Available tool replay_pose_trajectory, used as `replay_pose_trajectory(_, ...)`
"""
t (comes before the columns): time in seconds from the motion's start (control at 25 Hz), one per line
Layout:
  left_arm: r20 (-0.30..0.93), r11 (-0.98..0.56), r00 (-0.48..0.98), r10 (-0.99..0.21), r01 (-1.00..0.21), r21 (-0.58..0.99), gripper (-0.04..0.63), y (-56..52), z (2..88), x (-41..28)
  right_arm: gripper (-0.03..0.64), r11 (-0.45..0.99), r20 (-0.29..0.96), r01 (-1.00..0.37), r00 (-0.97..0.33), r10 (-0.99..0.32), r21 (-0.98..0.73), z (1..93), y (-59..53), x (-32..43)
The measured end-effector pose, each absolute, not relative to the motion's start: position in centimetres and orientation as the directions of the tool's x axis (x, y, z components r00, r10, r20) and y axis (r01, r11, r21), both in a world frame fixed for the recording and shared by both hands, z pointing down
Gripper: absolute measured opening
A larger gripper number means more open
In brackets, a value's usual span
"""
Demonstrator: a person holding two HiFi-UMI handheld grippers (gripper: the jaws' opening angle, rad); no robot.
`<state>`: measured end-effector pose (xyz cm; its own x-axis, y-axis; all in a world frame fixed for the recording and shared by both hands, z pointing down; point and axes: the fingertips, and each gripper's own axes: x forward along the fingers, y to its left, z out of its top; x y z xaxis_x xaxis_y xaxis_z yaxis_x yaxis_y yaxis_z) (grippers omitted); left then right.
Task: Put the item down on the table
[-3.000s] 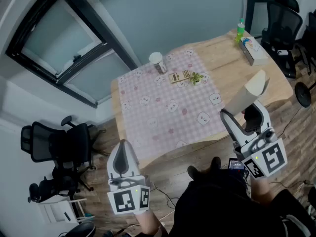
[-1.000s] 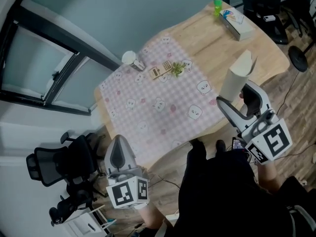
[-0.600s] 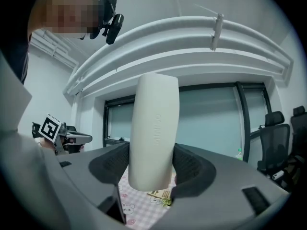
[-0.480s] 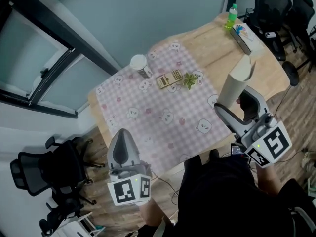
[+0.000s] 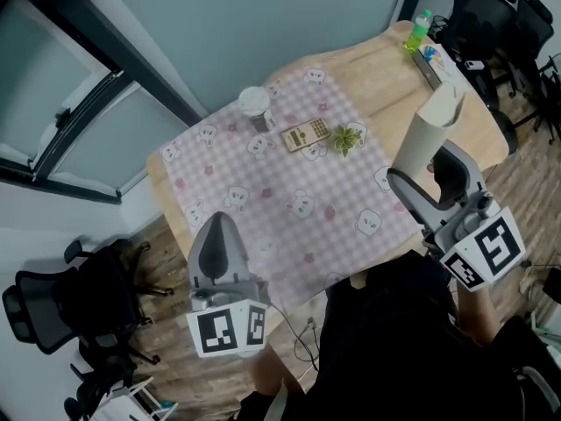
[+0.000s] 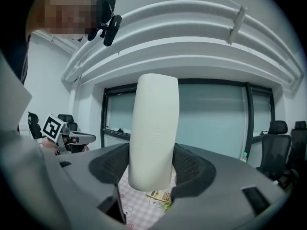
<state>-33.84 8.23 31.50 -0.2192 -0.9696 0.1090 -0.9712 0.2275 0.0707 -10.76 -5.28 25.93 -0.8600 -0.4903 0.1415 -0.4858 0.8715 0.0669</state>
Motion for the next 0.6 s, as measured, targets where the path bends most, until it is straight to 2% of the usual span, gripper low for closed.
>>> replay_pose_trajectory(0.24, 0.091, 0.312, -0.305, -0.948, -0.948, 0.067, -0.002, 10.1, 31.1, -35.2, 0.295, 0.910, 0.130, -0.412, -0.900, -0.415, 0.054, 25.7, -6.1, -13.3)
replay_pose_trajectory(0.6, 0.127, 0.360, -0.352, -0.927, -0.932, 0.048, -0.002, 9.7, 31.2, -35.5, 0.295, 0.948, 0.155, -0.314, -0.936, -0.317, 0.042, 27.2, -7.4, -16.7)
